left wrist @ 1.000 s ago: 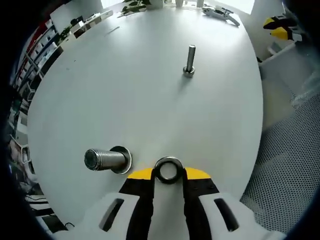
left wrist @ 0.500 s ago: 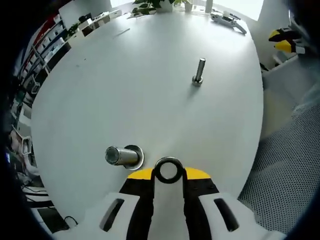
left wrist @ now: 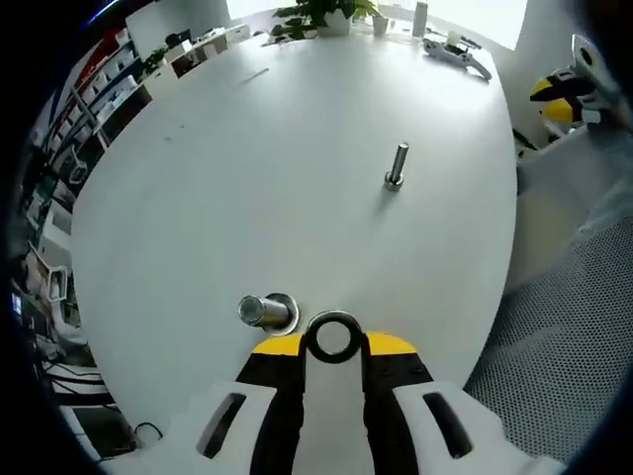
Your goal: Place the washer onto the threaded stud by aligning its center hole with the stud, sliding it down to the base, and recovering from edge contact or off-axis alignment until the washer reaches the visible bottom stop.
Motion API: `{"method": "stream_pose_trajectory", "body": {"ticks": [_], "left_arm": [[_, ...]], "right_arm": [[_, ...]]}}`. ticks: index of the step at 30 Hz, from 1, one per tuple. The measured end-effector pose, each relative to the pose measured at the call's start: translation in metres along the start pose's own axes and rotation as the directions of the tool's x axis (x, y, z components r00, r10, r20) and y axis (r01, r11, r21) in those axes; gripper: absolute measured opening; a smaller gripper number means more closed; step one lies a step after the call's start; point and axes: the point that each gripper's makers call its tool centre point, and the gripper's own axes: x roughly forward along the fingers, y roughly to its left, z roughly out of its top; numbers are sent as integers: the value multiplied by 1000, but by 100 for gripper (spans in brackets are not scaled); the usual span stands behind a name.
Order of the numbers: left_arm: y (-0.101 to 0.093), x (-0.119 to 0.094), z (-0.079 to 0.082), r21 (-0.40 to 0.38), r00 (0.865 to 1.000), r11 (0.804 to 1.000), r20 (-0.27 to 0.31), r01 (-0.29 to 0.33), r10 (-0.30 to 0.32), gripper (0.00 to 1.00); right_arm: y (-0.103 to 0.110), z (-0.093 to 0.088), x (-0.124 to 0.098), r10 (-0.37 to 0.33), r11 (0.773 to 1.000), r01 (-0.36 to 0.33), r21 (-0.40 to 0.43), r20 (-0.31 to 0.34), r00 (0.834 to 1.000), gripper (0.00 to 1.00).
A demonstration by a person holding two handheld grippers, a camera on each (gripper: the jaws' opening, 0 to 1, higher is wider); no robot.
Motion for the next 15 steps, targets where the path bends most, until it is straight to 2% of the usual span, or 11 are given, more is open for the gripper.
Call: {"method": "stream_pose_trajectory", "body": {"ticks": [3,12,15], "left_arm": [[2,-4,4,-21,1000,1000,20,-1,2,19],[8,-17,10,2,999,1000,35,-28,28,19],[12,-22,14,9,997,999,57,-45,45,19]], "right_arm": [[0,0,0,-1,1000,1,0,1,1000,18],[0,1,0,-1,1000,1,1,5,1000,18],[0,1,0,-1,1000,1,1,7,1000,18]]}}
